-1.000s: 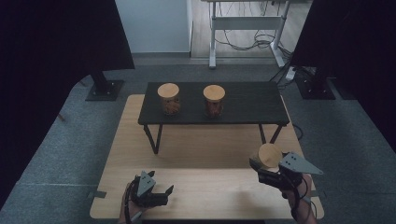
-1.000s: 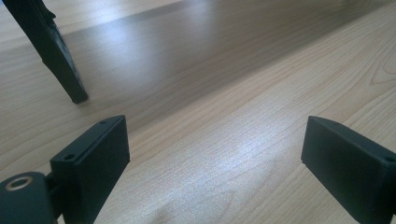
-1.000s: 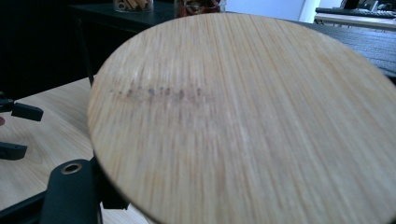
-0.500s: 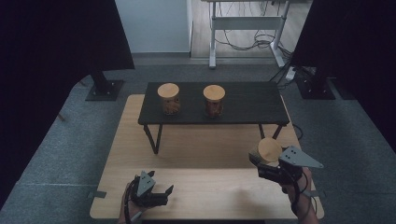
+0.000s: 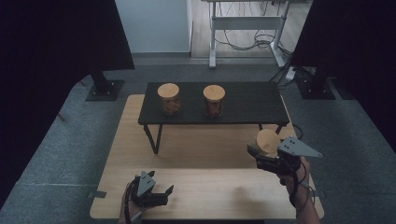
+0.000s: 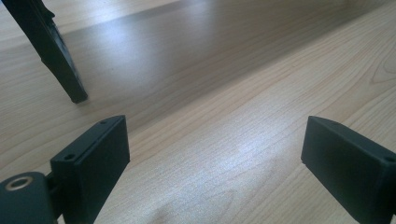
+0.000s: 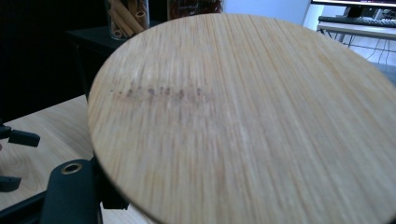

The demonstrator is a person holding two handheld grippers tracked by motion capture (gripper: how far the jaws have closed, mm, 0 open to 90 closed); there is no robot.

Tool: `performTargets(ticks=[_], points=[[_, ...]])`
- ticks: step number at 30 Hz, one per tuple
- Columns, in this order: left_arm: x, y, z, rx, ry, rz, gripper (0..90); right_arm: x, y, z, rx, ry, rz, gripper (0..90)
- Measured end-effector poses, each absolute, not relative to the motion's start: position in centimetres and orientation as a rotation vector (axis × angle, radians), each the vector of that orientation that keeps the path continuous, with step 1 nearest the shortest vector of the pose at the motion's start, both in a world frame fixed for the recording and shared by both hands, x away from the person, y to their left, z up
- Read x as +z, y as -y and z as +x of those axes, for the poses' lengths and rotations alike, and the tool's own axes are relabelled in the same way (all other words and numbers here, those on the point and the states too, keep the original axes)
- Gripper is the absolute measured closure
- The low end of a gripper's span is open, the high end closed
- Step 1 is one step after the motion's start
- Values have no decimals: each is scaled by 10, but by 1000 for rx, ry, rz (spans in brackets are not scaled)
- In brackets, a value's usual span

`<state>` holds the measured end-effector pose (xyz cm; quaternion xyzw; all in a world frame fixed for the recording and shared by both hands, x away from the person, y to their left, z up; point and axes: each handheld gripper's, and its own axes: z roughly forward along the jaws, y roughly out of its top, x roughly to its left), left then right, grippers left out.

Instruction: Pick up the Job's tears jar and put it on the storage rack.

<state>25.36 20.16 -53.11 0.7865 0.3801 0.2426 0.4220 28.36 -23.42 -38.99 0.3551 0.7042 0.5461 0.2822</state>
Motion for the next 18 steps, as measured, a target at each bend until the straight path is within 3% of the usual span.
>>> performTargets(ticks=[18], points=[[-531,-200,253,608,-943,1972,74,-371,230,306,1444,-1910,947,250]])
